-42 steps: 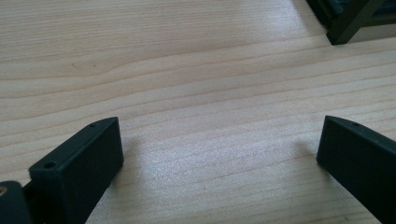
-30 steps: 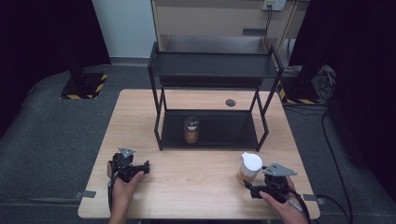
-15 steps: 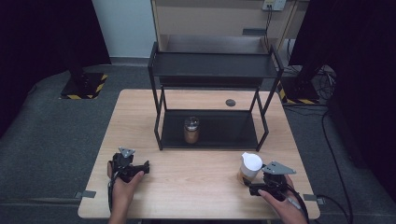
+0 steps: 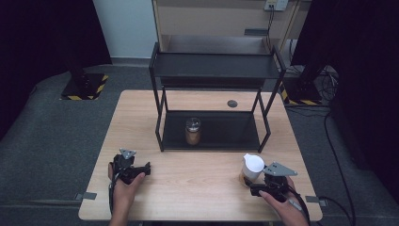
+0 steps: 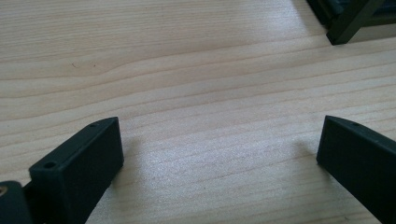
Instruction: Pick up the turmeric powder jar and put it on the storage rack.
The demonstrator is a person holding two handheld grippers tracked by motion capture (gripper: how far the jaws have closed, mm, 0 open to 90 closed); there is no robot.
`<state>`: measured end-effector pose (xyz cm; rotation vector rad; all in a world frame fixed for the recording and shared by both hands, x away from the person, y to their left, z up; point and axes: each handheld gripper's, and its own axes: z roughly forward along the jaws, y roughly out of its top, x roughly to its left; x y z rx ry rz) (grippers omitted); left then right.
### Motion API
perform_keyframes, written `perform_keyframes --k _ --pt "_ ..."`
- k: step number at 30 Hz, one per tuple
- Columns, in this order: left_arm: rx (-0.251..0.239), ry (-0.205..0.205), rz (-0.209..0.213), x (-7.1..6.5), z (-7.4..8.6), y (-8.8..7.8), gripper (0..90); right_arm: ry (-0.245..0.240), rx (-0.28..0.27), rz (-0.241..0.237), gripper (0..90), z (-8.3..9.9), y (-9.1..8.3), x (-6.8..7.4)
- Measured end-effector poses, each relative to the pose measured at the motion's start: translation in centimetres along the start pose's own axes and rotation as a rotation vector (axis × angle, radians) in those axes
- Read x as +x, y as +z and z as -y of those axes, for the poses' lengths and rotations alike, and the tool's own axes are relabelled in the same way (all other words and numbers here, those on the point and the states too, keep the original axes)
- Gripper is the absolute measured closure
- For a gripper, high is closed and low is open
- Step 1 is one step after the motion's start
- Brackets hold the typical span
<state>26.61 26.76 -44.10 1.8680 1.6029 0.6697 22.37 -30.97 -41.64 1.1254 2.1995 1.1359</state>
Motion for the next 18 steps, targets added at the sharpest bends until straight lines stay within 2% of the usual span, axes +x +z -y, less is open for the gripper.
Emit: perform_keyframes --k 8,18 --pt "0.0 0.003 0.001 0.0 0.01 -0.01 0.0 -0.002 -0.011 -0.022 18.8 0.0 0.29 0.01" --pt "0.0 0.003 0.001 0.01 0.0 -0.01 0.0 -0.009 -0.021 -0.016 23.1 0.11 0.44 0.06"
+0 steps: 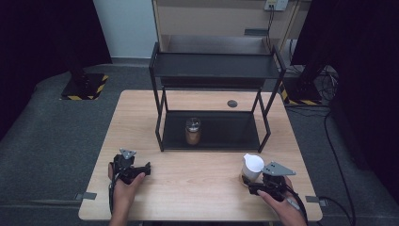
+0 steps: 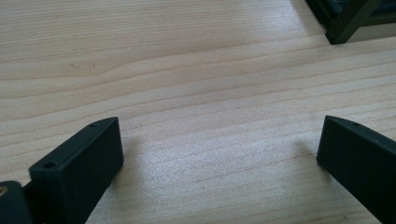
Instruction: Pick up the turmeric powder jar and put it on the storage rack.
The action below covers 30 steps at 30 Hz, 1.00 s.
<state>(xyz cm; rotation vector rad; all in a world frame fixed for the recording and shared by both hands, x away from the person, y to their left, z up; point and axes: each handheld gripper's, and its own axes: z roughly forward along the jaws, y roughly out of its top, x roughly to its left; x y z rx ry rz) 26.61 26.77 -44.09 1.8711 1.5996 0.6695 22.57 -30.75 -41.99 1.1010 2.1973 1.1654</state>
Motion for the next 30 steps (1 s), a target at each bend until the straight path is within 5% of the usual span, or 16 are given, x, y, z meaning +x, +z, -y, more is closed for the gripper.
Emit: perform_keyframes --k 9,30 --pt "-0.001 -0.001 0.0 0.0 0.0 0.0 0.0 0.001 0.003 0.011 30.9 -0.3 0.6 0.3" --pt "-0.001 -0.002 0.0 0.0 0.0 0.0 0.0 0.03 -0.027 0.054 31.4 -0.5 -0.7 0.7"
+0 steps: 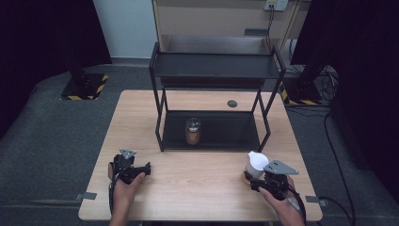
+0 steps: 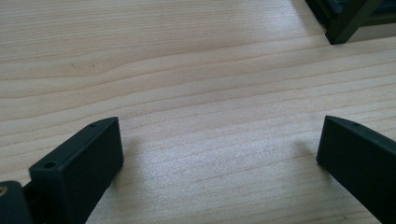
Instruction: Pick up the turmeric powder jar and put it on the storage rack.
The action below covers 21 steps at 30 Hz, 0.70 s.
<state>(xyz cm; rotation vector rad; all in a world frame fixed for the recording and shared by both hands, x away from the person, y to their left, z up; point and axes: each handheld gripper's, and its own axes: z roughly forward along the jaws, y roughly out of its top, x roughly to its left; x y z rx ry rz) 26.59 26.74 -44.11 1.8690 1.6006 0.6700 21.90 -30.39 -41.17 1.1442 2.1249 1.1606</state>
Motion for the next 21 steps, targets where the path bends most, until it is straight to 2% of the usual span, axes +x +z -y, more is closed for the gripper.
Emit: perform_keyframes --k 9,21 --pt "0.0 -0.001 -0.001 0.0 0.0 0.0 0.0 -0.01 0.005 0.02 31.4 -0.4 -0.5 0.1" --pt "0.002 0.002 0.0 -0.1 0.0 0.0 0.0 0.019 -0.001 0.042 31.4 -1.3 0.0 -0.2"
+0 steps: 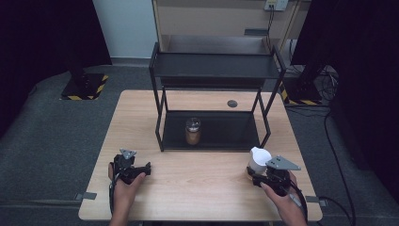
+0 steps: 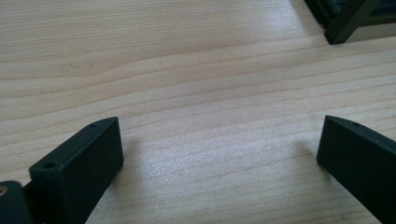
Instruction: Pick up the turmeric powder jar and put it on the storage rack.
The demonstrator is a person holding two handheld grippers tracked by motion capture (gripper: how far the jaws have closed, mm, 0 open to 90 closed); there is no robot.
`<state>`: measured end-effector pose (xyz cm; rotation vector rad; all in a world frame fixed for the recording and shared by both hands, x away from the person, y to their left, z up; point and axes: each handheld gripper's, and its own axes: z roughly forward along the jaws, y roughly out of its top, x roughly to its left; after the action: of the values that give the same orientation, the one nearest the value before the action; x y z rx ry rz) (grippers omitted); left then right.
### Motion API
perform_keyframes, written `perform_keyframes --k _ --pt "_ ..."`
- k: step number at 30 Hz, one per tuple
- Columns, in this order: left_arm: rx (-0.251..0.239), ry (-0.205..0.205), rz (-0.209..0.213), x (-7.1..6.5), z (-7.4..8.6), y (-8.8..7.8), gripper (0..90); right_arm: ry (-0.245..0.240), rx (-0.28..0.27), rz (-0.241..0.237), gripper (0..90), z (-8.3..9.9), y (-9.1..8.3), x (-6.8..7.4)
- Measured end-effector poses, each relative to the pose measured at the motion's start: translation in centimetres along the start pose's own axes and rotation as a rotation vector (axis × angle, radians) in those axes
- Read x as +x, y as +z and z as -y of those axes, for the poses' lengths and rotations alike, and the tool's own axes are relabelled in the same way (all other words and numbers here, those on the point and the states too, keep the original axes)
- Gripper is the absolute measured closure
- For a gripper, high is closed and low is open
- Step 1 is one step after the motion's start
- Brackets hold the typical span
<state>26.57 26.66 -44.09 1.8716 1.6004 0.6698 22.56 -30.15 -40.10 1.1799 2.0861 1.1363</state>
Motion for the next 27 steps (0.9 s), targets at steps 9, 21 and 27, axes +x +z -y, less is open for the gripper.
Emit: perform_keyframes --k 9,21,27 --pt "0.0 0.0 0.0 0.0 0.0 0.0 0.0 -0.017 -0.002 -0.013 31.4 -2.1 1.2 0.3" --pt "0.0 0.0 -0.001 0.0 0.0 0.0 0.0 -0.031 0.014 -0.018 31.4 -4.2 3.3 1.0" --pt "0.0 -0.001 -0.003 -0.1 0.0 0.0 0.0 -0.033 0.022 -0.014 31.4 -4.9 4.5 1.0"
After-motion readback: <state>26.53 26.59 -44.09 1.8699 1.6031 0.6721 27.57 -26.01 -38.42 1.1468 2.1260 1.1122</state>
